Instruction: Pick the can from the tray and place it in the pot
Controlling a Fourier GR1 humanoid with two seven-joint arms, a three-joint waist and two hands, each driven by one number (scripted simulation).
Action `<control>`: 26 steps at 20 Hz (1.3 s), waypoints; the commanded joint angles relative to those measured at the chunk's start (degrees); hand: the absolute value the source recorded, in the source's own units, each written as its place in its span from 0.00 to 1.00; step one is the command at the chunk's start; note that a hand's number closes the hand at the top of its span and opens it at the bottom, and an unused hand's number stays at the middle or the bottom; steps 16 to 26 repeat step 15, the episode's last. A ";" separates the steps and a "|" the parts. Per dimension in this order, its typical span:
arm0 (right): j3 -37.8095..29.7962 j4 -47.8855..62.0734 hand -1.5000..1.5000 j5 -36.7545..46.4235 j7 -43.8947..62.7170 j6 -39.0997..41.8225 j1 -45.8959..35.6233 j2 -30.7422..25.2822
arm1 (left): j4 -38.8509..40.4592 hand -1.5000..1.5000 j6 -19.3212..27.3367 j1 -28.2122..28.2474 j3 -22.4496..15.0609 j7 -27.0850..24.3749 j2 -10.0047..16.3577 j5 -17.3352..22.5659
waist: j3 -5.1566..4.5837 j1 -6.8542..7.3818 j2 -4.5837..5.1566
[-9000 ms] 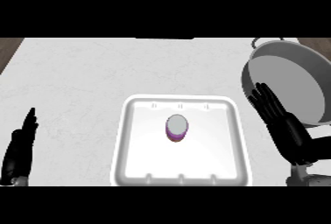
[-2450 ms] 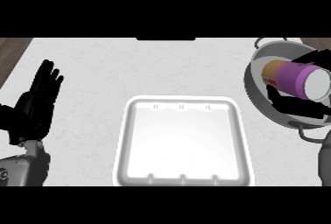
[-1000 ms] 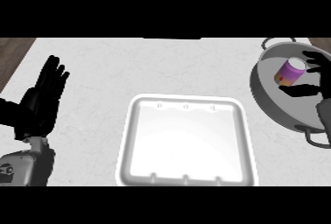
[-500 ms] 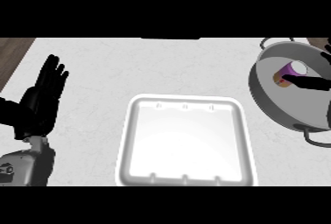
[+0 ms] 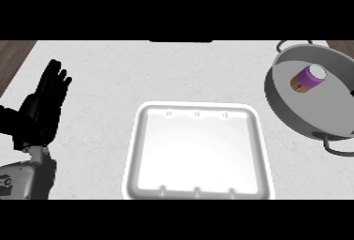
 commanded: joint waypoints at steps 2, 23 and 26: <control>-1.11 3.26 0.00 -2.58 -3.62 5.35 3.77 -4.24 | -0.85 0.50 -0.12 2.29 -0.49 -1.95 -1.31 -0.01 | 0.02 0.08 -0.04; -0.29 6.57 0.00 -4.00 -4.23 15.74 7.21 -14.73 | 1.65 0.50 0.31 0.99 -1.35 -3.26 -1.69 -2.04 | 0.14 0.45 0.21; -0.29 6.57 0.00 -4.00 -4.23 15.74 7.21 -14.73 | 1.65 0.50 0.31 0.99 -1.35 -3.26 -1.69 -2.04 | 0.14 0.45 0.21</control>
